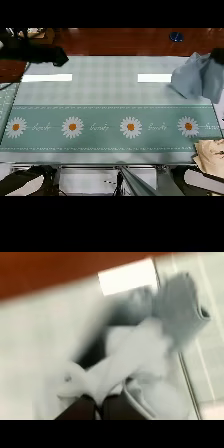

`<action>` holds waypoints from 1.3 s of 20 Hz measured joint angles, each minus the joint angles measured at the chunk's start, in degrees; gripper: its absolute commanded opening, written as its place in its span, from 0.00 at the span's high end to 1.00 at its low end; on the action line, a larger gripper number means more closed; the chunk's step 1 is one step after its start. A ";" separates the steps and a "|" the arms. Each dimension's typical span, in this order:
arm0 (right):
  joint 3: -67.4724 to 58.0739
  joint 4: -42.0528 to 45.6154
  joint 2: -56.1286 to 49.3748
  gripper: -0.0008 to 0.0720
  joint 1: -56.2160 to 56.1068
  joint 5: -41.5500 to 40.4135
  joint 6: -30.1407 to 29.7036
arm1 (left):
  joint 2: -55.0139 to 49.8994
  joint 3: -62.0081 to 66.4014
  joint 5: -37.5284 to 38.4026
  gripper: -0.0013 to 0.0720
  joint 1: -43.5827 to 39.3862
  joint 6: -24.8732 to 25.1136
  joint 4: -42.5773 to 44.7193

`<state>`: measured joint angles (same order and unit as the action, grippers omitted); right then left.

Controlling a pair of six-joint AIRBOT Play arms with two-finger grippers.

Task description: Fold the shirts.

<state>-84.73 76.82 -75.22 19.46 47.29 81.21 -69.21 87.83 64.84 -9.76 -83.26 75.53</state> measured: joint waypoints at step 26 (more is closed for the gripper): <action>9.86 -9.53 2.75 0.42 -56.46 11.06 6.62 | 12.94 4.85 30.27 0.00 0.00 -0.02 -4.76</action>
<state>-74.87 67.29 -72.47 -36.99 58.35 87.83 -56.27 92.68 95.11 -9.76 -83.29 70.76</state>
